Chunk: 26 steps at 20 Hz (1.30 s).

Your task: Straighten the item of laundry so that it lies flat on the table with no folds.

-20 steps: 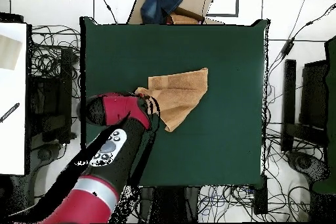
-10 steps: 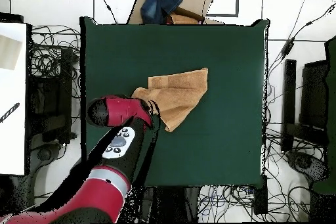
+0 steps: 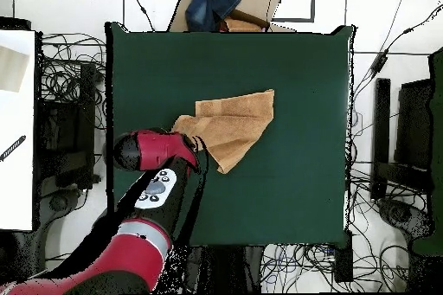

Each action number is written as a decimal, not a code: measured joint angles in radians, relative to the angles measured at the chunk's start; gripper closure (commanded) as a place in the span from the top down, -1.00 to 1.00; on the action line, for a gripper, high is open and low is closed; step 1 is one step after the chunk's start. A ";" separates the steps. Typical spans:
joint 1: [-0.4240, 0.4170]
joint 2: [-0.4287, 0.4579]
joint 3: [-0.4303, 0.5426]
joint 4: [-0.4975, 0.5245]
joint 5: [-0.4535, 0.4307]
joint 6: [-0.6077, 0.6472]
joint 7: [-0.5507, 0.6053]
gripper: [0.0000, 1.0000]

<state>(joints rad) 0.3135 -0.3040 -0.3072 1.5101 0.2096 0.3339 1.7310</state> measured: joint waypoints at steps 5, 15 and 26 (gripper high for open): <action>0.000 0.000 0.000 0.011 0.000 -0.011 0.000 1.00; 0.002 -0.019 0.000 0.021 0.002 -0.010 0.000 1.00; 0.006 -0.063 0.000 0.021 0.013 -0.010 0.000 1.00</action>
<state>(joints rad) 0.3195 -0.3671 -0.3074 1.5308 0.2226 0.3237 1.7310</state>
